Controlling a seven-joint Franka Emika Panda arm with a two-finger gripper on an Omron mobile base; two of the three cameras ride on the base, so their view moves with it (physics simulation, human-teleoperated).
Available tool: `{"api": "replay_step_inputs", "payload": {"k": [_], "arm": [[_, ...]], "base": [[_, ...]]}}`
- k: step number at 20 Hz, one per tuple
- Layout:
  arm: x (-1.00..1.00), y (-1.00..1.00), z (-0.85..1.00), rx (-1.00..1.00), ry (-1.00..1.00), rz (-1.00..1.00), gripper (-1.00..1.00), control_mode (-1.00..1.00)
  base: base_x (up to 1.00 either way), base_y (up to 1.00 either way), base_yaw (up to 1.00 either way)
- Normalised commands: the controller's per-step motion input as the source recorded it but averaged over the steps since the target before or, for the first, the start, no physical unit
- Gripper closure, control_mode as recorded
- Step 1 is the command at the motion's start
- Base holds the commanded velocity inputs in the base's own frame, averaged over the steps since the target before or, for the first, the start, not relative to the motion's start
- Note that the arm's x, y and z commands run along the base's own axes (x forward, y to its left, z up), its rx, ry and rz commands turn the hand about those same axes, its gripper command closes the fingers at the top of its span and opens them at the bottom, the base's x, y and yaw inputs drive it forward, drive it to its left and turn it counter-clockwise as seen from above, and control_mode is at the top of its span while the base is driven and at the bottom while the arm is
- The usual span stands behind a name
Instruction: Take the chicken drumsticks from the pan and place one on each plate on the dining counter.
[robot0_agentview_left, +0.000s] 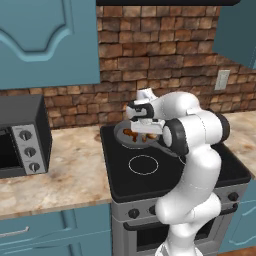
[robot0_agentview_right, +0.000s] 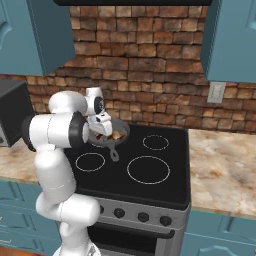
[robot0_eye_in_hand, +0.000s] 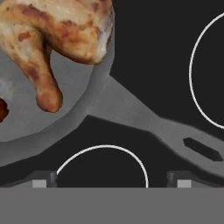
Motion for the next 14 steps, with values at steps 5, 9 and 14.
{"api": "replay_step_inputs", "payload": {"k": [5,9,14], "arm": [[0.50,0.05,-0.31,-0.09,0.00,0.00,-1.00,-1.00],[0.47,0.00,-0.32,-0.03,0.00,0.00,-1.00,-1.00],[0.43,0.00,-0.31,0.00,0.00,0.00,-1.00,-1.00]], "base": [[0.00,0.00,0.00],[0.00,0.00,0.00],[0.00,0.00,0.00]]}}
